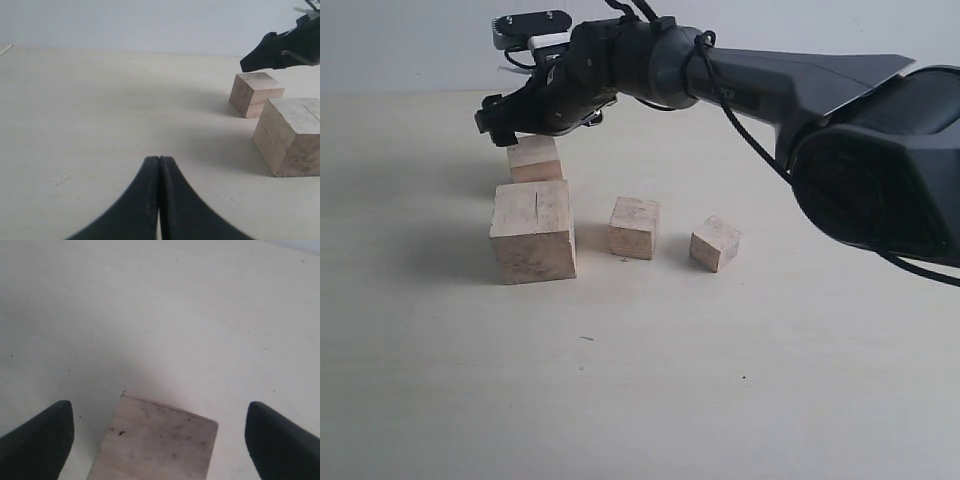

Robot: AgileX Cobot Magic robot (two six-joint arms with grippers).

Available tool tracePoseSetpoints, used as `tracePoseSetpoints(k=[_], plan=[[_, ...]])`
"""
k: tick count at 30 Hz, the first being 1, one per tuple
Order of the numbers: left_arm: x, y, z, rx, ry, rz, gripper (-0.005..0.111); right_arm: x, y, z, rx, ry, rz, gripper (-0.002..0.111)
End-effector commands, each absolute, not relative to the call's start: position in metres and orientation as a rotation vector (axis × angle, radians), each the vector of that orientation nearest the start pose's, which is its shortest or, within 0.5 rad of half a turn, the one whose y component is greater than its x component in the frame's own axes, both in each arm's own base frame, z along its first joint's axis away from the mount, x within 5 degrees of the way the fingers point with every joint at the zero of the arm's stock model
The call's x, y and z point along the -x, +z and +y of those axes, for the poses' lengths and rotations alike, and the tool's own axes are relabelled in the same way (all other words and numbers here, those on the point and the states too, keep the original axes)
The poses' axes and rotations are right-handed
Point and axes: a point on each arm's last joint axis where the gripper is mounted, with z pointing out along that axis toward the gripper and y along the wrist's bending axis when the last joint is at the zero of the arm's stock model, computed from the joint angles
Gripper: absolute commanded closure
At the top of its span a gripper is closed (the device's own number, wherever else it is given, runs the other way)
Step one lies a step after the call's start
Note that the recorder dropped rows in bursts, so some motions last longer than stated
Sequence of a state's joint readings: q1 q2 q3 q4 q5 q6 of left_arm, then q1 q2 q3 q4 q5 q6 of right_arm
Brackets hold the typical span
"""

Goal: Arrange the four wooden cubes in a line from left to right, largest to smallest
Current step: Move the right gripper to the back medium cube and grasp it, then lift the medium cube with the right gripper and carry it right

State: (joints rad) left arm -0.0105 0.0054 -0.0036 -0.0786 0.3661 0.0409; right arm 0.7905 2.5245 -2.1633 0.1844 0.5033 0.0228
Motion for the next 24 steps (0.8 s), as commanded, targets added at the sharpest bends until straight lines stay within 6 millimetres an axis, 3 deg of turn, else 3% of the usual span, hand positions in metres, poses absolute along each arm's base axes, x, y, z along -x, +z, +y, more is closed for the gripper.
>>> tracePoseSetpoints(k=[1,15,18,22,23,24], plan=[[-0.053,0.181,-0.003,0.011,-0.061,1.837,0.107,-0.393,0.146,0.408,0.765,0.567,2.277,0.022],[-0.053,0.181,-0.003,0.011,-0.061,1.837,0.107,-0.391,0.125,0.408,0.777,0.553,2.342,0.022],[-0.053,0.181,-0.003,0.011,-0.061,1.837,0.107,-0.391,0.125,0.408,0.775,0.555,2.342,0.027],[-0.053,0.181,-0.003,0.011,-0.061,1.837,0.107,-0.390,0.126,0.408,0.772,0.563,2.355,0.055],[-0.053,0.181,-0.003,0.011,-0.061,1.837,0.107,-0.389,0.126,0.407,0.783,0.558,2.373,0.073],[-0.053,0.181,-0.003,0.011,-0.061,1.837,0.107,-0.389,0.127,0.407,0.790,0.555,2.385,0.083]])
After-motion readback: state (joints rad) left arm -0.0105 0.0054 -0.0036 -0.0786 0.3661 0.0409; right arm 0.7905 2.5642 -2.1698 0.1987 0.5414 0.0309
